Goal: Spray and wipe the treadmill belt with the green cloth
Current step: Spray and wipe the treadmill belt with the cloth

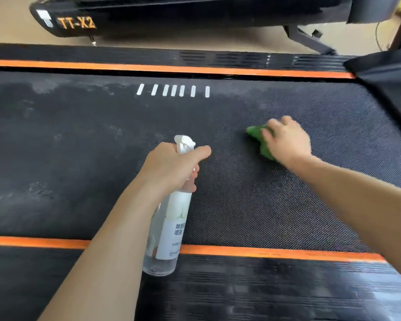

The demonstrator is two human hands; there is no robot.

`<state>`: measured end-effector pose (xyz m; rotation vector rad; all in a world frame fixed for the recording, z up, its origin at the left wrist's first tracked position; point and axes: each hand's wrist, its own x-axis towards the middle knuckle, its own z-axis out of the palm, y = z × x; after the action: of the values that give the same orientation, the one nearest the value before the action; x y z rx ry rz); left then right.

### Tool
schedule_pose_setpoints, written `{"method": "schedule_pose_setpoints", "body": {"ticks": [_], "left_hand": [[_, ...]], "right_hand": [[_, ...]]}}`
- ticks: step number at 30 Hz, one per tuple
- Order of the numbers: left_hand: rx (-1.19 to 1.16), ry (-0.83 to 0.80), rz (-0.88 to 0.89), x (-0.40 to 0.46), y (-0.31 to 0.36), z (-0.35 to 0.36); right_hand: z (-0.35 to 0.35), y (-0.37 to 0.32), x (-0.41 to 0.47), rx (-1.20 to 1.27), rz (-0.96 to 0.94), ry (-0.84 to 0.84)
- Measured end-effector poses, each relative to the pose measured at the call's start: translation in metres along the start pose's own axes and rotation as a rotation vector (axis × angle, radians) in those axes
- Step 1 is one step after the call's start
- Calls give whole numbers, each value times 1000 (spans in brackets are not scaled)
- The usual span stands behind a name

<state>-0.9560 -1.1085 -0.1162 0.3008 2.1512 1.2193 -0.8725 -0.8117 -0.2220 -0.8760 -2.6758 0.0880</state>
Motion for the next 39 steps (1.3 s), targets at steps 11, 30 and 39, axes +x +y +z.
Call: {"method": "schedule_pose_setpoints", "body": {"ticks": [11, 30, 39], "left_hand": [[85, 16, 23, -2, 3, 1], [7, 84, -102, -1, -11, -23], [42, 65, -76, -20, -30, -46]], "right_hand": [[-6, -151, -107, 316, -387, -58], [-22, -152, -137, 279, -444, -204], [-4, -94, -55, 2, -394, -42]]}}
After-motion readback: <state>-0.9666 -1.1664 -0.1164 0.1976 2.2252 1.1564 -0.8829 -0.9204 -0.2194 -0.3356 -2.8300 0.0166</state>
